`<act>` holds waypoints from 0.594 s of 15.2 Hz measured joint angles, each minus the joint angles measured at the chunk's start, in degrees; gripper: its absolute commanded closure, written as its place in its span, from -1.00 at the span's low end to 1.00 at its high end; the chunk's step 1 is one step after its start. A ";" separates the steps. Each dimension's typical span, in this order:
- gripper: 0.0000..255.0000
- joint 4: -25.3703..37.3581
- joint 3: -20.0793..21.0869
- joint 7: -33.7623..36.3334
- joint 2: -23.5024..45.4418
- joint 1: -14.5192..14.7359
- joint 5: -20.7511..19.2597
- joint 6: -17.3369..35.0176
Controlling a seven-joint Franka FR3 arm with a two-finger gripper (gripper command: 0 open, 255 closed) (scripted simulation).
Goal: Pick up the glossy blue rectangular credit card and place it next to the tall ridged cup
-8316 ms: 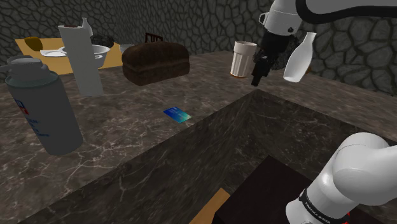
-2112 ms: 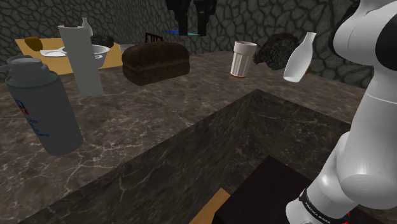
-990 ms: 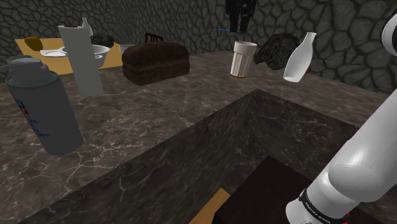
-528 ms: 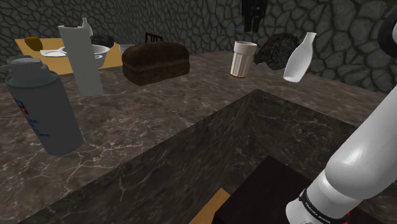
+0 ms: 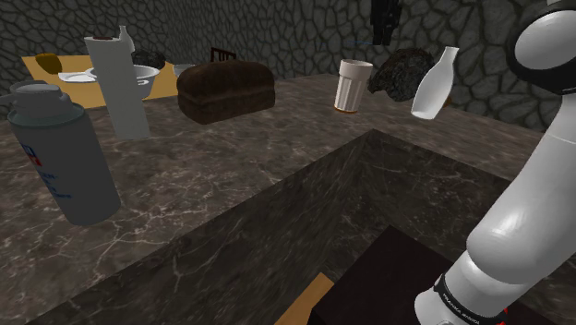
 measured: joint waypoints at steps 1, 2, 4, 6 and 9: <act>1.00 0.52 -0.68 -1.67 0.69 -0.87 -0.24 0.20; 1.00 2.00 -1.31 -3.27 2.06 -1.70 -0.49 0.16; 1.00 6.65 -2.60 -6.65 5.08 -3.56 -0.91 -1.40; 1.00 9.54 -3.29 -8.68 7.41 -4.71 -1.12 -1.92; 1.00 3.64 -3.51 -9.26 5.07 -5.18 -1.09 1.66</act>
